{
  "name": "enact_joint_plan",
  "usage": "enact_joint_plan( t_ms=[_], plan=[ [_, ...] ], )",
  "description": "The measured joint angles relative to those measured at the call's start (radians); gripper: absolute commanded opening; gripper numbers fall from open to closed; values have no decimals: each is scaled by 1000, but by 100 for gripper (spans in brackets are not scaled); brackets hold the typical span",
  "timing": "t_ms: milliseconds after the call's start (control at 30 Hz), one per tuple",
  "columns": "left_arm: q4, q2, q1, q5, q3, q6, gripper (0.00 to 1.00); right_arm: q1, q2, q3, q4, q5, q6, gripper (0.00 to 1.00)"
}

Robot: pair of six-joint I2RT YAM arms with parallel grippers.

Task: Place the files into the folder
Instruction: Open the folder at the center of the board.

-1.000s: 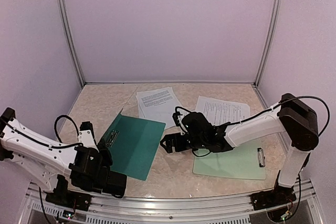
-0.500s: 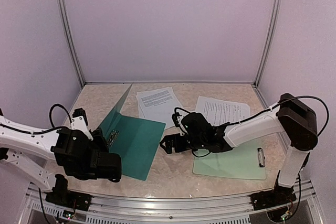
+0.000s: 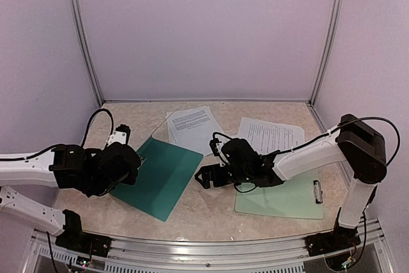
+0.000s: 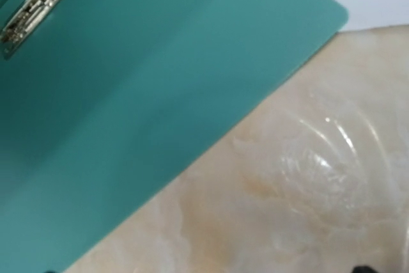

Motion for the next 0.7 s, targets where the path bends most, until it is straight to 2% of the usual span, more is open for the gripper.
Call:
enact_joint_plan(
  t_ms=[167, 433, 700],
  plan=[
    [71, 38, 72, 139, 26, 186, 31, 0, 0, 0, 9, -7, 4, 98],
    [79, 71, 111, 219, 129, 323, 0, 0, 0, -12, 25, -14, 7, 98],
    [53, 220, 112, 237, 290, 368, 0, 0, 0, -18, 29, -10, 7, 98]
  ],
)
